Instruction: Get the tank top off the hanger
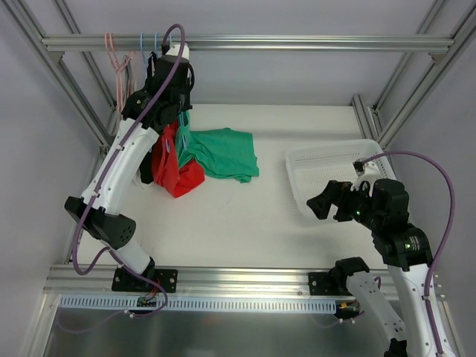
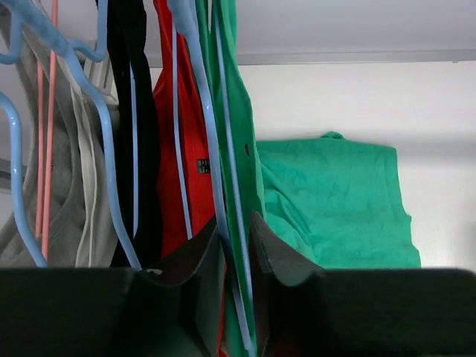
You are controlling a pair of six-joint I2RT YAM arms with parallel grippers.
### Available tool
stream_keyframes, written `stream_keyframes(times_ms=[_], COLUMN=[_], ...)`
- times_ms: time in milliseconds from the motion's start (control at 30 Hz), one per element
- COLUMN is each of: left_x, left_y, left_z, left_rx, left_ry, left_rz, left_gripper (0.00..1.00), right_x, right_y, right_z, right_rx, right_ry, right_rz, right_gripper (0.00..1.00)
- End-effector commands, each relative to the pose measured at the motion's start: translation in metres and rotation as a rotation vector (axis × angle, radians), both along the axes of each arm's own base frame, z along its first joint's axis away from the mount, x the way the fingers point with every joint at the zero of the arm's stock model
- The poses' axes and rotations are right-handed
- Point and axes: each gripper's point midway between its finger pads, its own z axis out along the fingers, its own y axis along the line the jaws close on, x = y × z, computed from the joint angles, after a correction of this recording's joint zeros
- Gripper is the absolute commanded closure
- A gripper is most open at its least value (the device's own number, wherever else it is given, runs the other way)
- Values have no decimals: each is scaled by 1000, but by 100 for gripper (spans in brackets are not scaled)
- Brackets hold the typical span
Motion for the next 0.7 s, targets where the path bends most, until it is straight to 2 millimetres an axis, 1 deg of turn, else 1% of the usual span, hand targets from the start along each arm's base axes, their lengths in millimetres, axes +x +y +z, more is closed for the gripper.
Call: stream_keyframes(times_ms=[0,33,67,100,200,267,400,567,600,667], left_x=[-3,-3,-4,-4,-6,-9,-19,-33,-37,-39], left_y=[8,9,9,9,5,-2,-10,-27,-29,-31], left_z=[37,40,49,53,69,80,98,109,112,112], left_rx=[-34,-35,-43,-46,-62,-83,-133,-216,-234,-250], left_ry=[-97,-104,-124,-134,-167,-186,-222,-230,-236,-234], left_rz=[25,24,22,19,-17,-61,-125,-224,-231,-243], left_gripper=[82,86,91,100,100,100,100,100,100,100], right_x=[1,1,1,1,2,3,4,6,6,6], right_y=[3,3,3,4,4,3,1,1,1,1], right_z=[1,1,0,0,0,0,-1,1,1,1], right_rx=[19,21,21,22,22,19,11,2,2,-1], right_ry=[-12,-10,-6,-7,-8,-11,-10,-18,-13,-13], right_rz=[10,9,9,10,8,5,-3,-4,-4,-1], right_gripper=[0,0,0,0,0,0,0,1,1,1])
